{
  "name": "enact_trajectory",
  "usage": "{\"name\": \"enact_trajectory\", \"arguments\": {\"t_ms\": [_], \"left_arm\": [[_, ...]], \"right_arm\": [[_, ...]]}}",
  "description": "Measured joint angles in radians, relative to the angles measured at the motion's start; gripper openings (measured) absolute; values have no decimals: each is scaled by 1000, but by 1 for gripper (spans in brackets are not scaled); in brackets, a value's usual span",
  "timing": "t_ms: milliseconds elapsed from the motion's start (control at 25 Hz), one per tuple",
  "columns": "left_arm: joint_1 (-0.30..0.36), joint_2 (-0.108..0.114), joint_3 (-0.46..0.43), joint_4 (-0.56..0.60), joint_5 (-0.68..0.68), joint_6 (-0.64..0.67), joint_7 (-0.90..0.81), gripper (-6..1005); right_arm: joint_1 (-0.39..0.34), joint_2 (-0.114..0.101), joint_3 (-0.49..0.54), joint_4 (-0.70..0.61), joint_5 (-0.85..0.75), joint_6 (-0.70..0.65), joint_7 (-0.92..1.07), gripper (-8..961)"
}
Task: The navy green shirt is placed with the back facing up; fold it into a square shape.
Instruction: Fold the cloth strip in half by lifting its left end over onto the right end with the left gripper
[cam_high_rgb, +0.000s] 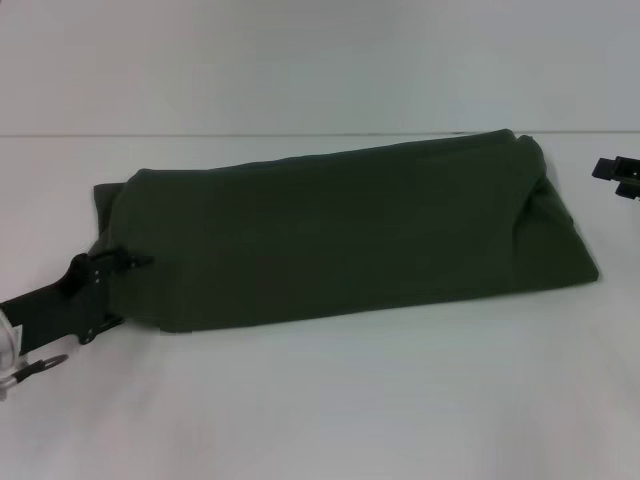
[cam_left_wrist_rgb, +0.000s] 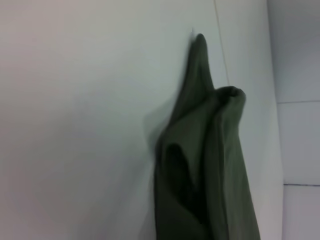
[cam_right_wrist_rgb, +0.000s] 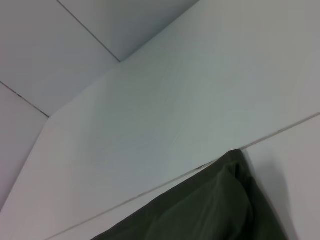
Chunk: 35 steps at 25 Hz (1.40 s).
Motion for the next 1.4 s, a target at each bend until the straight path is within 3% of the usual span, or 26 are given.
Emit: {"name": "enact_trajectory", "arguments": {"t_ms": [360,800,1000,1400], "left_arm": [[-18,-8,-7,13,-6,17,42,474],[-7,2,1,33,-6,20,63,218],[3,15,3,46,5,18,71,15],[58,60,-12,85,10,-24,82,22]], "right_arm": [[-1,2,17,1,0,-5,-1,558],[-1,2,49,2,1,-7,-1,555],[-1,0,61,17,2,-5,-1,554],[-4,-4,81,41,0,5,-1,551]]}}
